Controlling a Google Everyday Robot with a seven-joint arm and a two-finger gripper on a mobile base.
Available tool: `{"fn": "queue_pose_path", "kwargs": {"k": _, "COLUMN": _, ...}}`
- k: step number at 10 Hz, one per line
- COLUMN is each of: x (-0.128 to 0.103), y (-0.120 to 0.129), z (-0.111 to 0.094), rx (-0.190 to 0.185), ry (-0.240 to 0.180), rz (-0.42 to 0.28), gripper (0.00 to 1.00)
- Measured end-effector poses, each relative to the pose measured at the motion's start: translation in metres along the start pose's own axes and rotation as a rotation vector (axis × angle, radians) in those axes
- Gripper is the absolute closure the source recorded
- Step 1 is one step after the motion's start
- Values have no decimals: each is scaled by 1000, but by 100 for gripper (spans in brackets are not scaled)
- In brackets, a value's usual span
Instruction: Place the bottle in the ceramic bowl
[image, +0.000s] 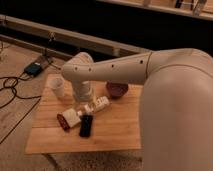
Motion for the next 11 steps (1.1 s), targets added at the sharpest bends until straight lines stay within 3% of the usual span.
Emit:
{"fn": "queue_pose_path", "kwargs": {"k": 6, "x": -48, "y": -3, "z": 39, "rx": -14, "ry": -1, "rz": 161, "gripper": 35}}
{"fn": "queue_pose_path", "kwargs": {"k": 11, "x": -78, "y": -19, "z": 66, "rx": -65, "ry": -44, "rz": 385, "gripper": 35}}
